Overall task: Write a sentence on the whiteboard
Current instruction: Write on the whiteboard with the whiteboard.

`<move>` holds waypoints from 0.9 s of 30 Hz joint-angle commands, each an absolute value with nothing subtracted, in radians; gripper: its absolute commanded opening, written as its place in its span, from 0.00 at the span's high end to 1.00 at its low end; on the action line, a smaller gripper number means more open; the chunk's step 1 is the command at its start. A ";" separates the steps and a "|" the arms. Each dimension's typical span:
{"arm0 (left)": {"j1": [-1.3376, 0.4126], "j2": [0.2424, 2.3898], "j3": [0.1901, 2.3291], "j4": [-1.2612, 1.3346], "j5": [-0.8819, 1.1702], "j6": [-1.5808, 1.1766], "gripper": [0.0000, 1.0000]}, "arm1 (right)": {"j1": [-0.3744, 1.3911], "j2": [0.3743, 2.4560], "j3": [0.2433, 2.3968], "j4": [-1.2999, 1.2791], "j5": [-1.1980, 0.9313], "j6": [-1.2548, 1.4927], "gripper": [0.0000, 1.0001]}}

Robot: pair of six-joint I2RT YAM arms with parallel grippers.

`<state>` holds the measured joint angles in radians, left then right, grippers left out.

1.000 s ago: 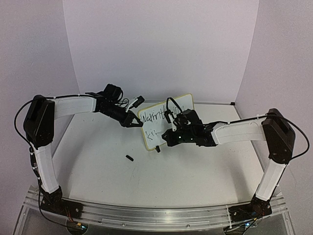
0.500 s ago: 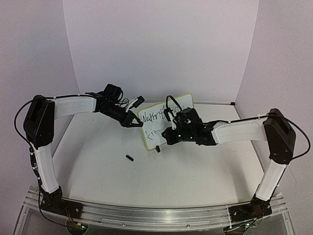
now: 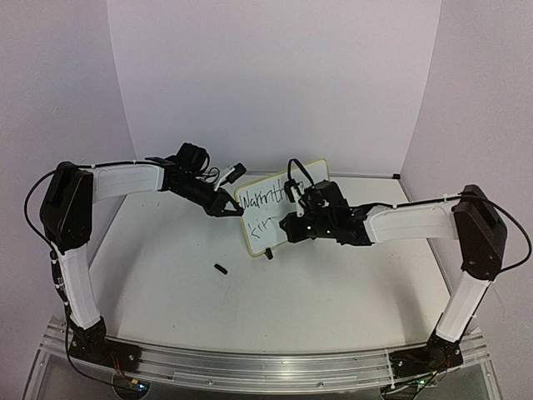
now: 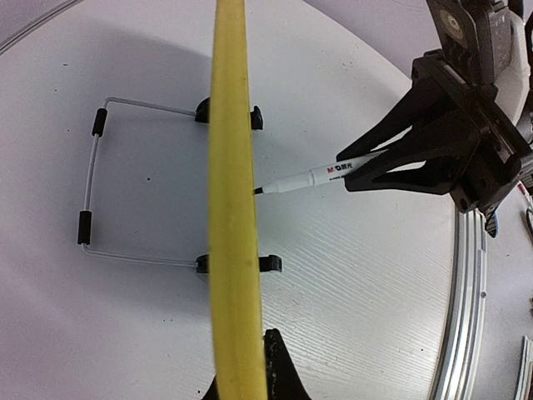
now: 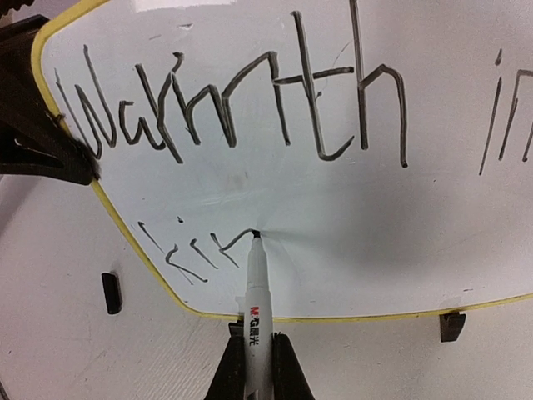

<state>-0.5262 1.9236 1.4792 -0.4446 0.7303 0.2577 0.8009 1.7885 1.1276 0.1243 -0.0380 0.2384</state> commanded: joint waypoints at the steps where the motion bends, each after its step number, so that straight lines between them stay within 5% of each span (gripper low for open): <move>1: -0.575 1.982 1.462 -0.583 0.698 0.277 1.00 | 0.791 1.794 1.100 0.143 -0.023 0.261 1.00; 27: -0.575 1.983 1.462 -0.582 0.698 0.278 1.00 | 0.741 1.712 1.052 0.147 -0.038 0.269 1.00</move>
<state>-0.5278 1.9236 1.4796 -0.4442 0.7303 0.2584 0.7623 1.7531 1.0485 0.1269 -0.0414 0.2679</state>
